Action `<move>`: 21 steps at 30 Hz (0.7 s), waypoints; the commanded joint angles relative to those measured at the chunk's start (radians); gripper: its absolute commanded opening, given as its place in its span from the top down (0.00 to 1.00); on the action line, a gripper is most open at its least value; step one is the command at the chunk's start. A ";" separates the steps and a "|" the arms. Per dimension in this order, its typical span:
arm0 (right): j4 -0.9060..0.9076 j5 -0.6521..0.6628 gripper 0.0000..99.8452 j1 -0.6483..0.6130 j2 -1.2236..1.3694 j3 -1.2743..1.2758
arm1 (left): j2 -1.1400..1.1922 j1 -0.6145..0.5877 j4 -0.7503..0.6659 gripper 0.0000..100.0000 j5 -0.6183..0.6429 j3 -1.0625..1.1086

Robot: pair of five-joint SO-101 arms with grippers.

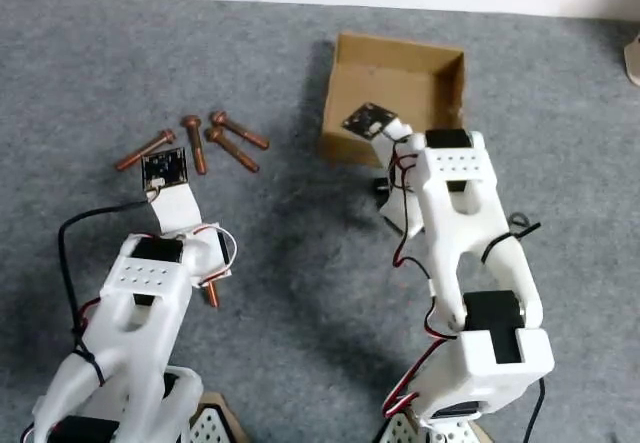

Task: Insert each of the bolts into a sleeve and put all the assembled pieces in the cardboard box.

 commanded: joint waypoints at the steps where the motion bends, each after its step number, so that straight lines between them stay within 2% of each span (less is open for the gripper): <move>1: -0.021 0.026 0.86 0.007 -0.004 -0.044 | -0.033 0.015 -0.014 0.99 -0.006 -0.005; 14: -0.134 0.029 0.86 0.056 0.004 -0.035 | -0.033 0.015 -0.014 0.99 -0.006 -0.005; 21: -0.134 0.052 0.86 0.070 0.143 -0.036 | -0.033 0.015 -0.014 0.99 -0.006 -0.005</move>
